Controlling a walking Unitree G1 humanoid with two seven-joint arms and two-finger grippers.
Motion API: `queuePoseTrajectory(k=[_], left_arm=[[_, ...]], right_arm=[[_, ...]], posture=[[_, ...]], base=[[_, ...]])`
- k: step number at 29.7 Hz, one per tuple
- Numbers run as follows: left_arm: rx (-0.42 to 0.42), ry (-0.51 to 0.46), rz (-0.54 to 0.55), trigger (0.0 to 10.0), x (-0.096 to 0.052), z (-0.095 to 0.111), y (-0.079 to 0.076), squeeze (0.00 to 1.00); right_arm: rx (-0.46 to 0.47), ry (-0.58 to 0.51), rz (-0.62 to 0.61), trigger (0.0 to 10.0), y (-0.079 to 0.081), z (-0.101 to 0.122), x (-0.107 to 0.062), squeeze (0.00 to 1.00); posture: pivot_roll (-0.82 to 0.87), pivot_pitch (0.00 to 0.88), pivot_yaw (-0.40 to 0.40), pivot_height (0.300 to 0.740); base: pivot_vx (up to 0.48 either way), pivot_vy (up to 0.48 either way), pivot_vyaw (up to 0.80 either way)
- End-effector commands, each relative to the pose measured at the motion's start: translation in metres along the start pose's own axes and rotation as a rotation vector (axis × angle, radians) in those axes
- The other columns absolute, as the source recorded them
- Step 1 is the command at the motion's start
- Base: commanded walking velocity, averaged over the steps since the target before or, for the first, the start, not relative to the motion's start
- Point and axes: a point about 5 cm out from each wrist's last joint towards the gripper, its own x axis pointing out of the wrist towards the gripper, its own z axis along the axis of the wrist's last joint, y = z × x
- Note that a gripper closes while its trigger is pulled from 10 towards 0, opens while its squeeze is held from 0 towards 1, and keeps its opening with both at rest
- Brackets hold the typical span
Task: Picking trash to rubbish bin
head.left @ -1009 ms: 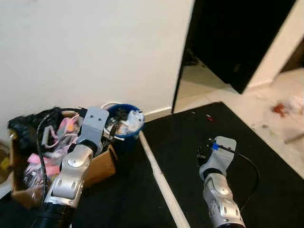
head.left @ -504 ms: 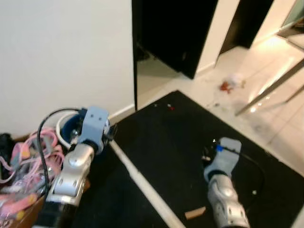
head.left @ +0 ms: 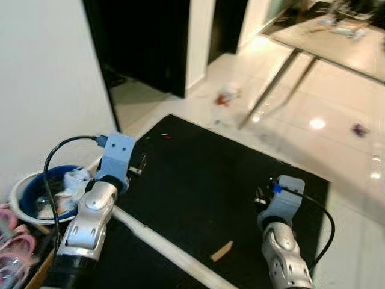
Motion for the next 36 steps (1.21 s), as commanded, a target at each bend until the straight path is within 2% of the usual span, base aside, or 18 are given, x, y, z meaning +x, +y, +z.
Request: queuePoseTrajectory(k=[1,9,17,21,26,32,36], left_arm=[[-0.004,0.019,0.0,10.0,-0.0022,-0.0053,-0.001,0.0],[-0.028,0.017,-0.019,10.0,-0.001,-0.004,-0.005,0.0],[-0.007,0.019,-0.013,10.0,-0.0006,-0.004,-0.0054,0.0],[-0.033,0.02,-0.026,10.0,0.0005,-0.0032,-0.0067,0.0],[0.001,0.029,-0.016,10.0,0.0018,-0.0042,-0.0054,0.0],[-0.024,0.019,-0.027,10.0,0.0017,-0.0024,-0.0063,0.0],[-0.084,0.008,-0.062,10.0,0.0016,0.0,-0.0095,0.0]], right_arm=[[0.007,0.03,-0.009,10.0,-0.0009,-0.0061,-0.0023,0.0],[0.026,0.037,-0.028,10.0,-0.0039,-0.0067,-0.0036,0.0],[0.041,0.04,-0.033,10.0,-0.0047,-0.0069,-0.0039,0.0],[0.045,0.041,-0.037,10.0,-0.0056,-0.006,-0.0032,0.0],[0.052,0.041,-0.051,10.0,-0.0084,-0.0064,-0.0033,0.0],[0.07,0.025,-0.067,10.0,-0.0099,-0.0048,-0.0033,0.0],[0.066,-0.004,-0.069,10.0,-0.0097,-0.0005,-0.0034,0.0]], posture=[[-0.01,0.122,0.029,0.74],[-0.02,0.126,0.03,0.74],[-0.02,0.126,0.031,0.74],[-0.01,0.127,0.032,0.74],[-0.02,0.128,0.034,0.74],[-0.01,0.126,0.032,0.74],[-0.01,0.128,0.034,0.74]], base=[[0.0,0.0,-0.8],[0.0,0.0,-0.8],[0.0,0.0,-0.8],[0.0,0.0,-0.8],[0.0,0.0,-0.8],[0.0,0.0,-0.8],[0.0,0.0,0.0]])
